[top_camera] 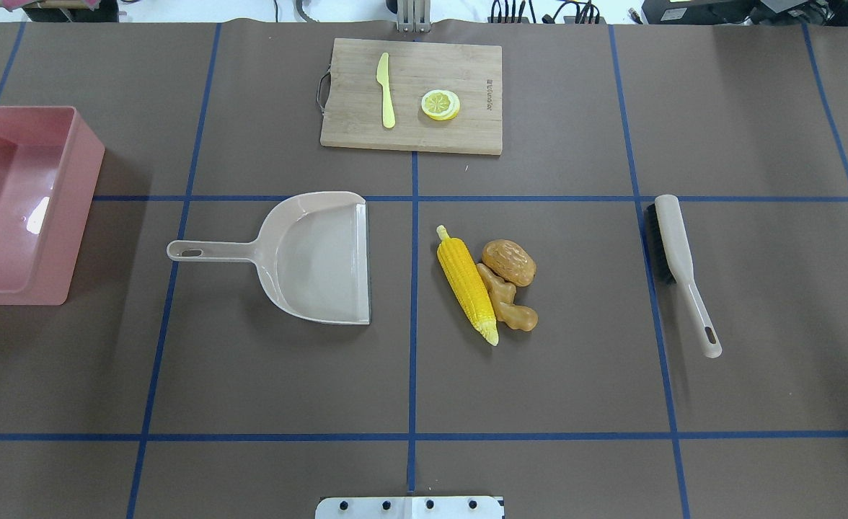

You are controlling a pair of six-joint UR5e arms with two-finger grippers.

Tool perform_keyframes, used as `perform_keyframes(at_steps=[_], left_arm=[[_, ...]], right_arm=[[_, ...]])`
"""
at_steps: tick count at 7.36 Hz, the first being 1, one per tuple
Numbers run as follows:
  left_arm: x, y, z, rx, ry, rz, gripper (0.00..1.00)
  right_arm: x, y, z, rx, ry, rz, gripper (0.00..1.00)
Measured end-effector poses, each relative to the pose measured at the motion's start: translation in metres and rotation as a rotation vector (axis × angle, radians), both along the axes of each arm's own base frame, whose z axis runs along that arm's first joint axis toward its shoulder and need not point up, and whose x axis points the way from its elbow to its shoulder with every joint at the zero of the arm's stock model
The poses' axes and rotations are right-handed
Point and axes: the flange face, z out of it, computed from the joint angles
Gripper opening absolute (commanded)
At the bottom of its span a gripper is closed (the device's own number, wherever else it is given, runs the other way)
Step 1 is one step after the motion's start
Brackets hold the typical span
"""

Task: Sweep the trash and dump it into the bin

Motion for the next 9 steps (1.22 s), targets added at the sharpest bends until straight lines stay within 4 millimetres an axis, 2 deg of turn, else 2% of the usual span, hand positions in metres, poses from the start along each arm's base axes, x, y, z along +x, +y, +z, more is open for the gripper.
perform_keyframes(at_steps=[3,5,6,7,9], left_arm=[[-0.001,-0.002,-0.021,0.039,-0.002,-0.002,0.99],[0.007,-0.001,-0.061,0.090,-0.003,0.012,0.99],[0.020,-0.002,-0.088,0.110,-0.010,0.039,0.99],[0.041,-0.008,-0.121,0.134,-0.039,0.081,0.99],[0.092,-0.032,-0.220,0.146,-0.129,0.172,0.99]], right_arm=[[-0.110,0.006,-0.072,-0.067,0.011,-0.001,1.00],[-0.181,0.011,-0.107,-0.064,0.021,-0.037,1.00],[-0.208,0.013,-0.117,-0.056,0.023,-0.064,1.00],[-0.227,0.017,-0.120,-0.051,0.031,-0.083,1.00],[-0.250,0.023,-0.108,-0.056,0.069,-0.110,1.00]])
